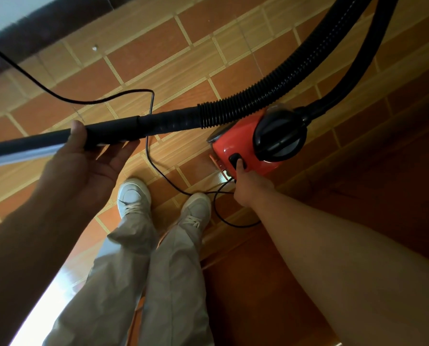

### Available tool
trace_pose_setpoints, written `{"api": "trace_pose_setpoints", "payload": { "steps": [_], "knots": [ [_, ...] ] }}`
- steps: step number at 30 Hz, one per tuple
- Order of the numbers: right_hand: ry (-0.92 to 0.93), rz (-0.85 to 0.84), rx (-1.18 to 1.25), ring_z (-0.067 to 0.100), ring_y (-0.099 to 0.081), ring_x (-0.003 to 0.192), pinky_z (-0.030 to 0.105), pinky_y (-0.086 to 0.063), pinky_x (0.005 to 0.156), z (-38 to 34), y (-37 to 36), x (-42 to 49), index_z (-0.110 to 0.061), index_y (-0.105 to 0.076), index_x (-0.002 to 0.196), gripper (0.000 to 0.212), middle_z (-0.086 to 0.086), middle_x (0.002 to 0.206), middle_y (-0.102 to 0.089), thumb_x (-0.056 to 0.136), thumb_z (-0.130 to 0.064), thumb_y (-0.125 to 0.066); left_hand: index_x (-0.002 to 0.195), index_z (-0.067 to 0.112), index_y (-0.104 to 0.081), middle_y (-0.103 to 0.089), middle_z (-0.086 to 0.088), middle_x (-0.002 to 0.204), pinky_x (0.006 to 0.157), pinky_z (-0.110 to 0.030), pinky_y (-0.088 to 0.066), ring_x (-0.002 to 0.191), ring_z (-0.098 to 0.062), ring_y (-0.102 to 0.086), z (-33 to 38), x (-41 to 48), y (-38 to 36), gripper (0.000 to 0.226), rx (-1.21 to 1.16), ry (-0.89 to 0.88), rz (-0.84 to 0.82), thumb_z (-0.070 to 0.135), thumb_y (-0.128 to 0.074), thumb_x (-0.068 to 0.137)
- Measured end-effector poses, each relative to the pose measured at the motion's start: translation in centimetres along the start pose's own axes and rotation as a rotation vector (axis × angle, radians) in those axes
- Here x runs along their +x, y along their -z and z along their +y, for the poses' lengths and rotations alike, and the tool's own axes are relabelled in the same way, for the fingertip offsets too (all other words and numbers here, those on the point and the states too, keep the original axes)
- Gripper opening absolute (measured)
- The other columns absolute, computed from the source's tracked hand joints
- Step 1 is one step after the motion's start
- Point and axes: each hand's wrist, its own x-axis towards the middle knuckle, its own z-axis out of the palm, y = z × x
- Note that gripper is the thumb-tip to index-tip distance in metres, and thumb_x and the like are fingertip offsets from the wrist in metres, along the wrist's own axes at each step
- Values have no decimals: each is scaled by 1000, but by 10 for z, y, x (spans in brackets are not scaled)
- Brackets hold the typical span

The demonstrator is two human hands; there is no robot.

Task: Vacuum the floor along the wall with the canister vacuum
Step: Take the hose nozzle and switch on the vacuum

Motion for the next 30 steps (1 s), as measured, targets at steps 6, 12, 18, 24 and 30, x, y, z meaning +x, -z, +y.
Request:
{"api": "trace_pose_setpoints", "payload": {
  "steps": [6, 12, 18, 24, 30],
  "knots": [
    [-13, -3, -120, 36, -59, 121, 49, -52, 96, -1, -5, 5, -21, 17, 162, 97, 21, 143, -50, 100, -20, -57, 114, 5, -50, -67, -14, 122, 74, -51, -62, 104, -37, -72, -6, 8, 0, 28, -22, 31, -3, 30, -53, 102],
    [-12, 68, -145, 36, -57, 124, 49, -53, 94, 0, -13, 7, -22, 12, 163, 97, 19, 148, -42, 99, -22, -60, 130, 3, -46, -68, -21, 124, 78, -54, -61, 102, -40, -73, -26, 8, -10, 37, -64, 89, 0, 27, -54, 103],
    [137, 364, -159, 30, -60, 113, 37, -50, 78, 10, -6, 16, -13, -16, 160, 77, 17, 137, -50, 99, -19, -62, 132, 4, -45, -69, -24, 121, 73, -54, -61, 102, -44, -71, -47, 18, -20, 39, -138, 137, 32, 24, -57, 102],
    [162, 339, -151, 31, -64, 108, 35, -41, 73, 14, 4, 17, -11, -36, 147, 57, 15, 127, -58, 98, -16, -64, 129, 4, -46, -68, -26, 119, 71, -58, -61, 103, -46, -70, -84, 25, -37, 37, -196, 221, 75, 21, -60, 100],
    [403, 603, -462, 33, -54, 113, 50, -43, 101, 12, 8, 13, -12, -67, 110, 29, 12, 116, -63, 83, -18, -76, 124, 3, -47, -68, -26, 118, 77, -59, -61, 99, -45, -72, -95, 31, -43, 32, -201, 230, 56, 21, -59, 101]
  ]
}}
